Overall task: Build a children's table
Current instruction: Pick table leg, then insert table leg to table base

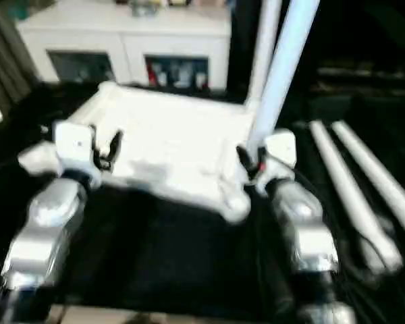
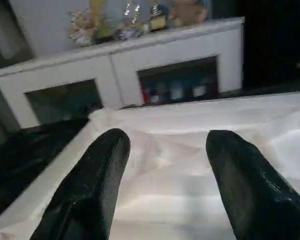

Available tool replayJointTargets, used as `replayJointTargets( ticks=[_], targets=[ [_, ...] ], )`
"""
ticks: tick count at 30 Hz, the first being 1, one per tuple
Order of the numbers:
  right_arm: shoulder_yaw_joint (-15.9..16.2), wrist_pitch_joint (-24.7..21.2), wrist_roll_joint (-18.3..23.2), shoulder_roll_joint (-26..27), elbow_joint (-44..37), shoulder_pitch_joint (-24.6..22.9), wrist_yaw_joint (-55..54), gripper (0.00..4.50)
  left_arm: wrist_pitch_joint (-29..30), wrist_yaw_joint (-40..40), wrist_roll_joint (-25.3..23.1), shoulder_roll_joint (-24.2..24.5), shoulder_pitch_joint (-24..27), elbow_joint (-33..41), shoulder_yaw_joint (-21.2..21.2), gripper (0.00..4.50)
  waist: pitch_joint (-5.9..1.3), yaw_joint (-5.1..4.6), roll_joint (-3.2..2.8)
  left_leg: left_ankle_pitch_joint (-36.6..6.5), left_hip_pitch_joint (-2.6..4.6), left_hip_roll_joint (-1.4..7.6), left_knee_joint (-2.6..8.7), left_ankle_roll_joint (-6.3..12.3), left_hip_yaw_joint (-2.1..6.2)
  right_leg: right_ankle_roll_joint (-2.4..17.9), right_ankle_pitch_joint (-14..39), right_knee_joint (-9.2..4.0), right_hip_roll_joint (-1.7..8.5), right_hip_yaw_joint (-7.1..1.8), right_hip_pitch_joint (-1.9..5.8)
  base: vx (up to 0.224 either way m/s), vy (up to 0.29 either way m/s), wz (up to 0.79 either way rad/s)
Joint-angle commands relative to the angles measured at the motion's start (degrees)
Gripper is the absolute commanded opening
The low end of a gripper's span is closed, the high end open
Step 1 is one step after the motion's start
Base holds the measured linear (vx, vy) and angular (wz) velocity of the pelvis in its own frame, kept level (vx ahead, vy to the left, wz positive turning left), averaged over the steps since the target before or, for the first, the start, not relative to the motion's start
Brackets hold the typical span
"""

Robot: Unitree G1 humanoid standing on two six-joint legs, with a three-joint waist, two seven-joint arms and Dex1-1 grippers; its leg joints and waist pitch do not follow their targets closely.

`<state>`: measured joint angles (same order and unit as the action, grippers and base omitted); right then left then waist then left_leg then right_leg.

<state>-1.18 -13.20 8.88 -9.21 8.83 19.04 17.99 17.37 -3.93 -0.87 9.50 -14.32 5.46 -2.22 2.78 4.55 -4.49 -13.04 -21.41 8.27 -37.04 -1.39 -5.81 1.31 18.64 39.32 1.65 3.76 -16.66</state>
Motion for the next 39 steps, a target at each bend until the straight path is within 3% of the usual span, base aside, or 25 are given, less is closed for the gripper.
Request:
replayJointTargets(
  ticks=[1, 2, 3, 4, 5, 6, 7, 8, 9, 10, 11, 13, 14, 16, 17, 19, 21, 22, 25, 31, 32, 34, 37, 38, 39],
  targets=[
    [-1.41, 0.13, 0.25, -1.72, -1.45, -0.08, -0.11, 1.89, 0.89, -1.15, 1.30, -1.20, -0.07, 0.15, 0.62, 2.96, -4.88, -2.61, -1.21, -8.24, 9.34, 8.92, 6.36, 14.81, 8.80, -1.13, 0.97, 2.27, 2.22, -0.50, -7.79, 0.224, 0.050, -0.08],
    [-1.31, 0.13, 0.21, -1.87, -1.67, -0.23, 0.10, 1.89, 1.23, -1.62, 1.71, -1.32, 0.25, 0.20, 0.93, 2.96, -4.89, -2.44, -0.85, 1.61, 9.10, 8.74, 5.28, 18.94, 8.40, -2.66, -1.68, 2.61, 2.73, -0.89, -8.96, 0.179, 0.012, 0.01],
    [-1.25, 0.12, 0.15, -2.06, -1.96, -0.45, 0.38, 1.89, 1.43, -2.47, 2.02, -1.28, 0.83, 0.28, 1.73, 2.96, -5.45, -2.16, 0.53, 29.26, 8.41, 8.29, 2.71, 25.10, 7.45, -5.85, -9.55, 1.70, 4.32, -2.43, -10.53, 0.179, 0.012, 0.01],
    [-1.41, 0.07, 0.62, -2.18, -2.28, -0.53, 0.94, 1.89, 0.99, -3.82, 2.42, -0.90, 1.39, 0.22, 2.37, 2.96, -5.49, -2.04, 1.37, 39.73, 7.77, 7.68, 1.65, 25.67, 6.69, -6.27, -14.26, 0.49, 5.49, -3.65, -10.93, 0.000, 0.000, 0.00],
    [-1.59, -0.02, 1.14, -2.27, -2.58, -0.57, 1.53, 1.89, 0.46, -5.20, 2.94, -0.49, 1.89, 0.06, 2.85, 2.96, -6.30, -1.05, 5.92, 34.54, -2.49, -3.57, -3.12, 15.99, 1.26, -4.22, -48.34, -1.75, 7.66, -7.70, -2.89, 0.000, 0.000, 0.00],
    [-1.63, -0.06, 1.27, -2.29, -2.65, -0.57, 1.68, 1.89, 0.40, -5.53, 3.06, -0.36, 1.99, 0.01, 2.93, 2.96, -5.32, 0.26, 5.57, 23.00, -4.18, -3.53, -2.37, 12.38, 1.07, -3.11, -60.52, -2.94, 9.51, -8.00, -2.57, 0.000, 0.000, 0.00],
    [-1.65, -0.35, 1.72, -2.58, -2.85, -0.52, 2.56, 1.89, -0.42, -8.43, 4.29, 0.69, 2.16, -0.72, 3.22, 3.13, -5.75, 0.73, 5.52, 15.08, -4.06, -2.17, -1.70, 9.16, 1.08, -1.65, -70.36, -2.64, 10.27, -8.14, -2.12, 0.032, -0.060, 0.10],
    [-1.61, -0.68, 2.37, -2.98, -2.97, -0.44, 3.86, 1.89, -0.41, -13.47, 7.18, 2.04, 2.37, -0.81, 3.48, 3.23, -5.93, 0.47, 4.57, 10.33, -2.59, -2.03, 1.53, 2.92, 0.47, 0.13, -68.80, -2.04, 6.49, -4.40, -1.42, 0.021, -0.066, 0.01],
    [-1.60, -0.62, 2.56, -3.23, -3.00, -0.39, 4.53, 1.89, -0.17, -16.66, 9.03, 2.86, 2.50, -0.57, 3.74, 3.23, -5.93, 0.47, 4.57, 10.33, -2.59, -2.03, 1.53, 2.92, 0.47, 0.13, -68.80, -2.04, 6.49, -4.40, -1.42, 0.021, -0.066, 0.01],
    [-1.56, -0.44, 2.96, -3.75, -3.07, -0.32, 5.96, 1.89, 0.43, -23.62, 13.11, 4.61, 2.79, 0.08, 4.29, 3.30, -5.51, -0.15, 2.93, 6.99, -1.65, 0.12, 2.80, 1.73, 1.05, 2.24, -48.86, -2.93, 5.46, -3.65, -2.07, -0.009, -0.060, -0.02],
    [-1.53, -1.52, 5.11, -4.76, -3.41, -0.13, 8.58, 1.89, -0.02, -28.90, 11.89, 7.89, 1.82, -1.14, 6.74, 3.43, -4.74, -0.70, 3.08, 3.04, -1.26, 1.47, 3.80, 0.86, 1.25, 4.82, -32.83, -4.04, 4.96, -3.40, -2.43, 0.000, 0.000, 0.00],
    [-1.49, -2.19, 6.12, -5.45, -3.56, -0.01, 10.05, 1.89, -0.32, -33.90, 10.69, 10.75, 0.34, -3.32, 9.12, 3.55, -4.15, -0.69, 2.75, -2.11, -0.15, 2.48, 4.28, 0.87, 1.03, 8.18, -18.79, -5.12, 4.93, -3.62, -3.39, 0.000, 0.000, 0.00],
    [-1.42, -2.50, 6.43, -5.95, -3.47, 0.11, 11.08, 1.89, -0.72, -36.42, 10.19, 11.90, -0.93, -5.12, 10.12, 3.64, -2.89, -0.82, 2.62, -12.98, 0.83, 3.28, 5.73, 0.61, -0.04, 11.04, 0.31, -6.89, 5.32, -3.83, -3.92, -0.076, -0.010, 0.16],
    [-1.18, -3.30, 6.93, -7.39, -3.31, 0.40, 13.47, 1.89, -2.42, -40.31, 8.49, 13.21, -4.54, -10.19, 11.91, 3.81, -2.37, -0.66, 2.67, -19.86, 2.02, 3.61, 6.06, -1.43, -0.76, 10.48, 10.93, -7.96, 5.56, -3.99, -4.92, -0.083, -0.004, 0.15],
    [-0.99, -3.84, 7.11, -8.30, -3.28, 0.54, 14.88, 1.89, -3.78, -41.84, 7.56, 13.29, -6.88, -13.54, 12.90, 3.81, -1.90, -0.49, 3.42, -24.21, 2.53, 3.71, 6.49, -3.48, -1.14, 7.66, 20.21, -9.06, 6.03, -4.19, -5.07, -0.090, 0.008, 0.11],
    [-0.83, -4.53, 7.33, -9.14, -3.31, 0.65, 16.47, 1.89, -5.19, -43.49, 7.10, 13.21, -9.31, -17.01, 13.99, 4.04, -1.83, -0.11, 3.56, -24.41, 2.80, 3.46, 6.69, -3.78, -1.46, 5.41, 24.56, -9.79, 6.27, -4.14, -5.02, -0.089, 0.008, 0.09],
    [-0.49, -4.85, 7.30, -10.01, -3.40, 0.72, 17.90, 1.89, -5.62, -45.44, 7.13, 12.88, -11.53, -19.94, 14.96, 4.18, -2.28, 0.18, 3.66, -20.97, 2.35, 3.87, 7.21, -3.85, -1.37, 4.65, 23.71, -9.80, 7.15, -4.08, -4.12, -0.066, 0.014, -0.02],
    [-0.08, -4.73, 7.12, -11.02, -3.63, 0.63, 19.20, 1.89, -7.49, -48.49, 6.22, 12.36, -14.90, -24.71, 16.99, 4.18, -2.58, 0.21, 3.19, -15.95, 1.51, 3.96, 7.64, -3.36, -1.46, 5.14, 17.29, -9.56, 6.98, -3.92, -3.53, -0.051, 0.023, -0.08],
    [0.31, -4.91, 7.29, -12.26, -4.23, 0.36, 20.42, 1.89, -9.72, -52.72, 5.25, 11.62, -19.28, -31.12, 19.40, 4.18, -2.79, 0.39, 3.63, -15.43, 1.60, 4.06, 7.63, -3.11, -1.73, 6.49, 13.62, -9.25, 6.96, -3.89, -3.59, 0.000, 0.000, 0.00],
    [0.46, -5.67, 7.28, -14.24, -6.05, -1.35, 22.01, 1.89, -13.85, -60.90, 3.52, 10.22, -25.42, -41.50, 21.89, 3.80, -3.19, 0.20, 3.15, -15.77, 1.26, 4.11, 7.40, -2.48, -1.98, 9.51, 8.98, -9.10, 7.10, -3.90, -3.60, 0.000, 0.000, 0.00],
    [0.53, -5.52, 7.04, -14.45, -6.18, -1.72, 22.21, 1.89, -13.98, -62.41, 3.22, 10.41, -25.91, -42.25, 22.61, 3.65, -3.27, 0.25, 2.19, -15.18, 1.19, 3.96, 7.29, -2.46, -1.94, 9.97, 7.92, -8.92, 7.11, -3.91, -3.50, 0.000, 0.000, 0.00],
    [0.57, -5.47, 6.99, -14.71, -6.57, -2.34, 22.53, 1.89, -15.47, -65.13, 2.15, 10.83, -27.04, -44.73, 24.31, 3.49, -3.47, 0.19, 2.99, -12.50, 0.88, 4.03, 7.12, -1.48, -2.14, 11.01, 3.73, -8.65, 6.97, -3.79, -3.14, 0.000, 0.000, 0.00],
    [0.68, -5.63, 7.09, -14.89, -7.29, -3.14, 22.46, 1.89, -20.12, -64.91, -0.18, 9.97, -29.36, -50.70, 25.38, 3.34, -3.96, 0.44, 2.65, -6.55, 0.49, 3.92, 6.41, 0.92, -2.30, 13.03, -4.15, -7.76, 6.95, -3.65, -2.70, 0.053, -0.002, 0.00],
    [0.80, -5.68, 6.99, -14.95, -7.40, -3.29, 22.43, 1.89, -21.12, -64.83, -0.68, 9.65, -29.96, -52.17, 25.46, 3.28, -4.24, 0.52, 1.77, -4.33, 0.52, 3.91, 6.08, 1.81, -2.31, 13.85, -7.65, -7.48, 6.89, -3.53, -2.78, 0.000, 0.000, 0.00],
    [0.99, -5.65, 6.86, -15.05, -7.48, -3.41, 22.43, 1.89, -21.83, -64.98, -1.13, 9.37, -30.47, -53.41, 25.59, 3.10, -4.32, 0.52, 2.12, -2.97, 0.36, 3.93, 5.96, 2.58, -2.28, 14.50, -10.23, -7.15, 6.83, -3.44, -2.56, 0.000, 0.000, 0.00]
  ],
)
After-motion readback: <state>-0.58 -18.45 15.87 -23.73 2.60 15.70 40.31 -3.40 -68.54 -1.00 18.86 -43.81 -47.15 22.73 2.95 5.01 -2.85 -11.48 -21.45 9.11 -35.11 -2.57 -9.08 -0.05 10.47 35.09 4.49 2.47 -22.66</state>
